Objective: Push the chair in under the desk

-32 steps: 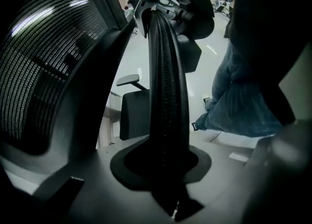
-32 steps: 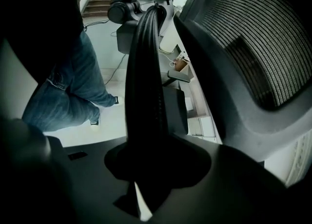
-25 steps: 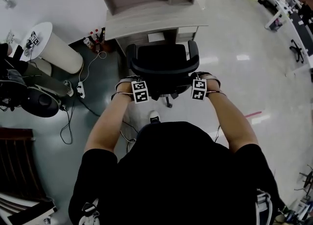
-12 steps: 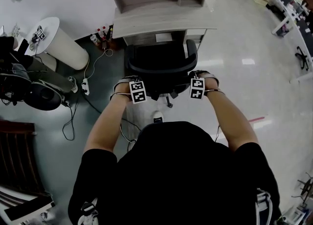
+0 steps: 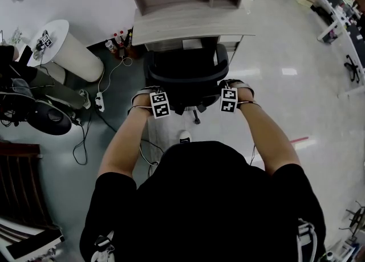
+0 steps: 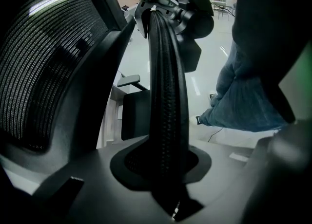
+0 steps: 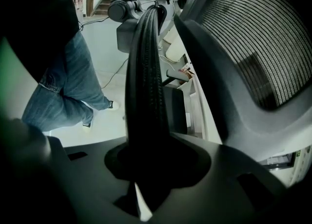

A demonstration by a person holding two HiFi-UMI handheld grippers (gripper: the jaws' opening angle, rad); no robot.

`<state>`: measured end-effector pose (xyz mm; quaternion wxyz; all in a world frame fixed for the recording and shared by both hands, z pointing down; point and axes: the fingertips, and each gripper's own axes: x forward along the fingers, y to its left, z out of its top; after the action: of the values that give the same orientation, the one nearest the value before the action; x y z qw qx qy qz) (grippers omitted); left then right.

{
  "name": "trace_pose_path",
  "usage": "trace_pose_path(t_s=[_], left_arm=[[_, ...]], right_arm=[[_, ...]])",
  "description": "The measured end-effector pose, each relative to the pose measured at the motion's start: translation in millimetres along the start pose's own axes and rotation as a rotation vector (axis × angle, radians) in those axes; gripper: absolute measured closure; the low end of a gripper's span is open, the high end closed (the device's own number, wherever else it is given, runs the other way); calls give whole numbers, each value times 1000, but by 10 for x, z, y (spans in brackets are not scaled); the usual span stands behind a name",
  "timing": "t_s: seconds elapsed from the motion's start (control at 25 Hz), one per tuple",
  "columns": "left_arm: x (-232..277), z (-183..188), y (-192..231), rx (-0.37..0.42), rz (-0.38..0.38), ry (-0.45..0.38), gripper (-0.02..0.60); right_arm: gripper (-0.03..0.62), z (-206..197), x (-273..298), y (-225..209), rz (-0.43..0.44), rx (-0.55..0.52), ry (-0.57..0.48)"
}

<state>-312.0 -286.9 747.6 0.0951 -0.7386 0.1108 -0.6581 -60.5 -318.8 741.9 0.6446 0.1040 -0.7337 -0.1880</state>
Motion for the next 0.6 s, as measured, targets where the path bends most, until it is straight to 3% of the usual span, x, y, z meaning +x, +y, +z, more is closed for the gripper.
trace_pose_path(t_s=[0.6], left_arm=[[174, -105, 564, 3, 21, 2, 486]], right_arm=[[479, 22, 261, -531, -13, 7, 0]])
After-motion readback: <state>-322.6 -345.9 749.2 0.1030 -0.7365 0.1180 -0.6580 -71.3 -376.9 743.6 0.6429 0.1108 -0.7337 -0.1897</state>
